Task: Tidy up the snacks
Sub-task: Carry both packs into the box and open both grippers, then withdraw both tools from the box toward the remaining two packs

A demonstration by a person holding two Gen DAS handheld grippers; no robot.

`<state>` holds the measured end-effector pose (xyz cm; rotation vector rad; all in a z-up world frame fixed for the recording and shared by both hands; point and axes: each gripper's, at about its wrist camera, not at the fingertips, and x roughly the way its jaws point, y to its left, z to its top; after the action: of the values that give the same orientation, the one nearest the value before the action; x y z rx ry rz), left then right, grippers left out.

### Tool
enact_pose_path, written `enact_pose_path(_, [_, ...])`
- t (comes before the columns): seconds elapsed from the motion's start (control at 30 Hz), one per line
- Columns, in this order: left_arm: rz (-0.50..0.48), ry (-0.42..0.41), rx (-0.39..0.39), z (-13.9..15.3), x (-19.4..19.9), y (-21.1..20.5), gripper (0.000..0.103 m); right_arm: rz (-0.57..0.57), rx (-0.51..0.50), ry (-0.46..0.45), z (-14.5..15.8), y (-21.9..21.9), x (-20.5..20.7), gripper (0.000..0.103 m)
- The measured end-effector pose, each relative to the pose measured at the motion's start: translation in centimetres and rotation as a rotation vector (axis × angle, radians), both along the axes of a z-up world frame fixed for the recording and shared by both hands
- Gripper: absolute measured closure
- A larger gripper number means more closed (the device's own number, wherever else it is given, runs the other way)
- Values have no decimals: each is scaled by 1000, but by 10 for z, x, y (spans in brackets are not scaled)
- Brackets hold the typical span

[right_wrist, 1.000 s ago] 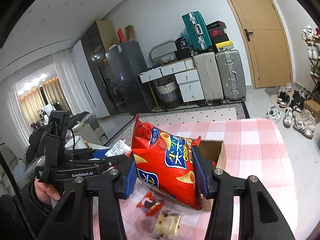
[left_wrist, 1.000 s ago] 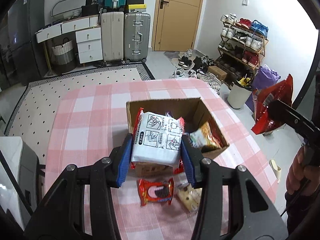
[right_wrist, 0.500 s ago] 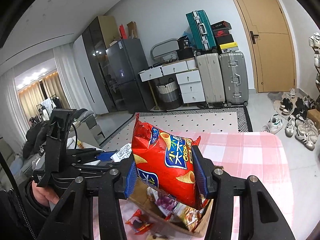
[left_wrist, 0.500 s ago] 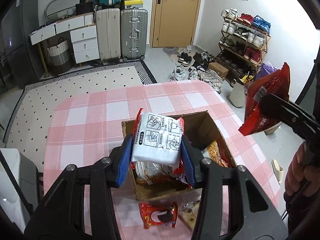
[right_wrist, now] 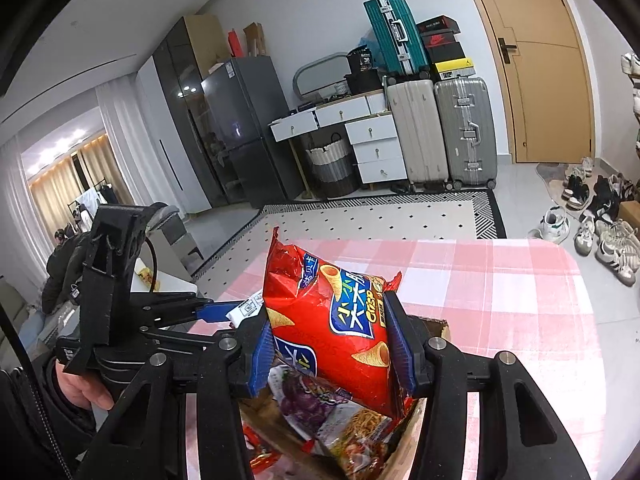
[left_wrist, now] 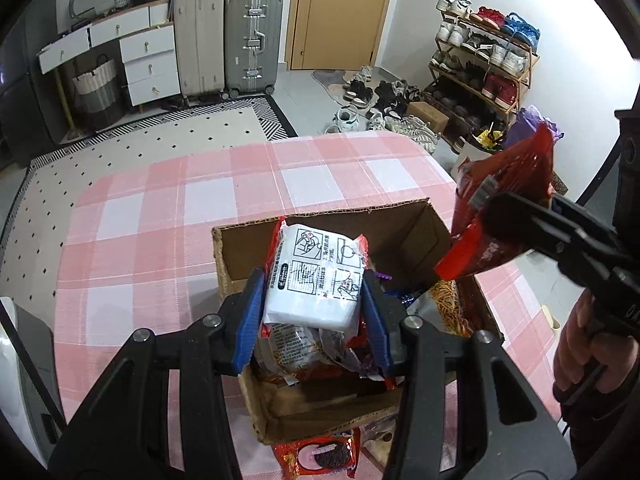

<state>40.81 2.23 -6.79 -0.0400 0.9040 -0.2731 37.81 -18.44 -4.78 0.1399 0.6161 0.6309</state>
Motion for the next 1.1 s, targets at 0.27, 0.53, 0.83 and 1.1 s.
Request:
enact_pose_path(0.27, [-9,6,9,-12,9,-7,32,-29,-39,14,-19,2,13,44])
enact_pose_path(0.53, [-6,-36,25,2,-7,-5,22,-16,5,-21,-9,-7,6,23])
enact_pose_path(0.83, [9,-65,41,20,-41,-5,21,-29,15,-61,9,-18,-24,18])
enact_pose_path(1.1, [24,-97,40,41,-75,-4,21,-38,24,-101,29,-25,-55,16])
